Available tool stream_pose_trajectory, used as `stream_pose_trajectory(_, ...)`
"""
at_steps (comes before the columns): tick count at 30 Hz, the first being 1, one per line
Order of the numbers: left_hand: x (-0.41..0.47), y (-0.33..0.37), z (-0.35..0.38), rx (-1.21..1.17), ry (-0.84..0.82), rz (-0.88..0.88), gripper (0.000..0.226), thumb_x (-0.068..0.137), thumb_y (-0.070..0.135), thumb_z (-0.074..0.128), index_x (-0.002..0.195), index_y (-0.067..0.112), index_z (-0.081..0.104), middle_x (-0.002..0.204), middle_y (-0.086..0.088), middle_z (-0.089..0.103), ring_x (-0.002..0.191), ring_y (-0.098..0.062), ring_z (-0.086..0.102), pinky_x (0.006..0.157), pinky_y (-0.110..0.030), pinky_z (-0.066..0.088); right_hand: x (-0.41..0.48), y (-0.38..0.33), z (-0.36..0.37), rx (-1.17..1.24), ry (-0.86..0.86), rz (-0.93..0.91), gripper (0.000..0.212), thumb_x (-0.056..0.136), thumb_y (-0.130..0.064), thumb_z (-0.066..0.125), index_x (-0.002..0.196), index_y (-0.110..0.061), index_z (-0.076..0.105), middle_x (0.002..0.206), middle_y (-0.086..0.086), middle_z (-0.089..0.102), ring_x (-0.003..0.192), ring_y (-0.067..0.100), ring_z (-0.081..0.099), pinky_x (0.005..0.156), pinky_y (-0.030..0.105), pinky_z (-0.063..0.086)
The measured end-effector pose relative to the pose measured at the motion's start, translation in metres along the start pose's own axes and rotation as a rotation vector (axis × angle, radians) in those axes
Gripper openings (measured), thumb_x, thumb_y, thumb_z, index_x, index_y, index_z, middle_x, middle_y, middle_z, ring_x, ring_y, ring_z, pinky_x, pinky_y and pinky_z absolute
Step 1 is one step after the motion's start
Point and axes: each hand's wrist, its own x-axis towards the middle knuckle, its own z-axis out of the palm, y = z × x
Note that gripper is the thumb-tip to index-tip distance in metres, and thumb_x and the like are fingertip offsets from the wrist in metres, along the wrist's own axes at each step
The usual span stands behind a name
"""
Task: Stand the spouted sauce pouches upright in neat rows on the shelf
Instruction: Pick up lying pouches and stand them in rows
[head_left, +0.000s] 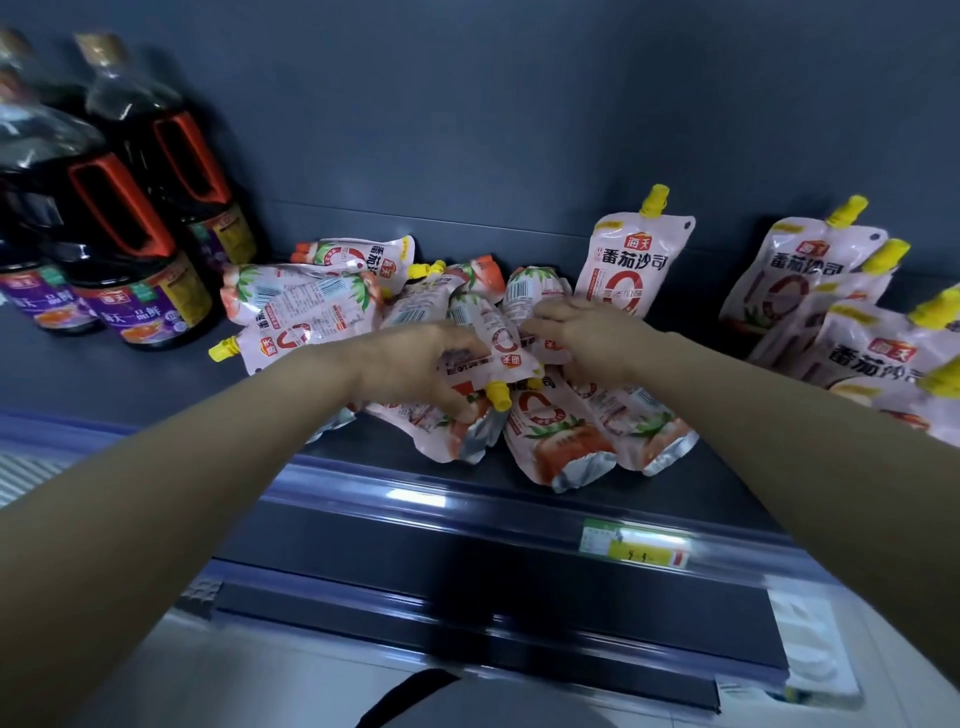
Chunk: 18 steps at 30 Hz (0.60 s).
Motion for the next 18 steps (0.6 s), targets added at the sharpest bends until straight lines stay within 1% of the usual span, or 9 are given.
stream_pose_trajectory(2, -0.001, 0.000, 0.000, 0.023, 0.008, -0.005, 0.071, 0.070, 0.046, 0.075, 0.133, 0.036, 0.044, 0.140, 0.012, 0.044, 0.126, -0.013, 0.043, 0.106, -0.035, 0.039, 0.003, 0.000, 0.002, -0.016, 0.030, -0.030, 0.061, 0.088, -0.012, 0.053, 0.146, -0.021, 0.034, 0.154, 0.003, 0.030, 0.141, 0.023, 0.026, 0.115, 0.041, 0.024)
stream_pose_trajectory(4, 0.000, -0.001, 0.000, 0.056, 0.019, -0.007, 0.068, 0.073, 0.044, 0.073, 0.134, 0.036, 0.043, 0.140, 0.010, 0.045, 0.124, -0.014, 0.046, 0.104, -0.035, 0.041, 0.004, 0.003, 0.003, 0.000, 0.066, -0.051, 0.052, 0.091, -0.010, 0.049, 0.142, -0.017, 0.041, 0.151, 0.005, 0.036, 0.140, 0.023, 0.031, 0.115, 0.040, 0.025)
stream_pose_trajectory(8, 0.001, -0.002, 0.001, 0.119, 0.024, 0.015, 0.060, 0.080, 0.032, 0.069, 0.135, 0.031, 0.043, 0.136, 0.004, 0.050, 0.115, -0.016, 0.052, 0.098, -0.034, 0.047, 0.004, 0.012, 0.002, 0.035, 0.089, -0.075, 0.049, 0.088, -0.003, 0.054, 0.136, -0.011, 0.050, 0.146, 0.007, 0.045, 0.137, 0.023, 0.037, 0.114, 0.036, 0.027)
stream_pose_trajectory(11, 0.001, -0.002, 0.004, 0.258, 0.039, 0.033, 0.063, 0.081, 0.028, 0.067, 0.138, 0.026, 0.039, 0.134, 0.002, 0.049, 0.112, -0.019, 0.053, 0.093, -0.035, 0.049, 0.003, 0.015, 0.001, 0.098, 0.130, -0.054, 0.047, 0.081, 0.007, 0.056, 0.126, -0.004, 0.060, 0.135, 0.013, 0.055, 0.129, 0.028, 0.045, 0.108, 0.040, 0.034)
stream_pose_trajectory(13, 0.002, 0.000, 0.008, 0.378, 0.067, 0.054, 0.061, 0.080, 0.028, 0.064, 0.135, 0.023, 0.040, 0.126, -0.001, 0.052, 0.104, -0.022, 0.056, 0.085, -0.038, 0.052, 0.006, 0.020, 0.000, 0.160, 0.162, -0.027, 0.045, 0.078, 0.013, 0.054, 0.119, -0.002, 0.064, 0.127, 0.015, 0.061, 0.123, 0.030, 0.051, 0.103, 0.042, 0.039)
stream_pose_trajectory(15, 0.002, 0.001, 0.014, 0.475, 0.110, 0.082, 0.056, 0.080, 0.028, 0.060, 0.132, 0.019, 0.041, 0.118, -0.004, 0.054, 0.097, -0.025, 0.057, 0.078, -0.037, 0.052, 0.008, 0.024, -0.001, 0.253, 0.193, 0.014, 0.048, 0.078, 0.017, 0.050, 0.119, -0.003, 0.065, 0.127, 0.014, 0.061, 0.121, 0.029, 0.054, 0.103, 0.042, 0.040)
stream_pose_trajectory(16, 0.003, 0.000, 0.017, 0.511, 0.141, 0.097, 0.054, 0.082, 0.029, 0.058, 0.132, 0.018, 0.040, 0.116, -0.005, 0.055, 0.098, -0.027, 0.056, 0.077, -0.036, 0.050, 0.009, 0.025, -0.002, 0.304, 0.215, 0.037, 0.050, 0.078, 0.018, 0.048, 0.119, -0.004, 0.064, 0.127, 0.013, 0.062, 0.120, 0.028, 0.056, 0.104, 0.039, 0.041)
stream_pose_trajectory(17, 0.002, -0.001, 0.019, 0.538, 0.179, 0.117, 0.053, 0.084, 0.029, 0.055, 0.132, 0.017, 0.039, 0.116, -0.006, 0.056, 0.100, -0.028, 0.056, 0.078, -0.035, 0.049, 0.009, 0.026, -0.004, 0.386, 0.257, 0.064, 0.050, 0.078, 0.020, 0.045, 0.120, -0.002, 0.064, 0.126, 0.010, 0.062, 0.119, 0.024, 0.056, 0.103, 0.030, 0.043)
stream_pose_trajectory(18, 0.002, -0.003, 0.022, 0.568, 0.211, 0.135, 0.050, 0.086, 0.028, 0.052, 0.133, 0.016, 0.039, 0.117, -0.007, 0.057, 0.102, -0.028, 0.056, 0.080, -0.036, 0.049, 0.008, 0.024, -0.008, 0.505, 0.291, 0.112, 0.050, 0.080, 0.022, 0.043, 0.119, 0.000, 0.064, 0.123, 0.006, 0.062, 0.117, 0.019, 0.057, 0.098, 0.015, 0.044)
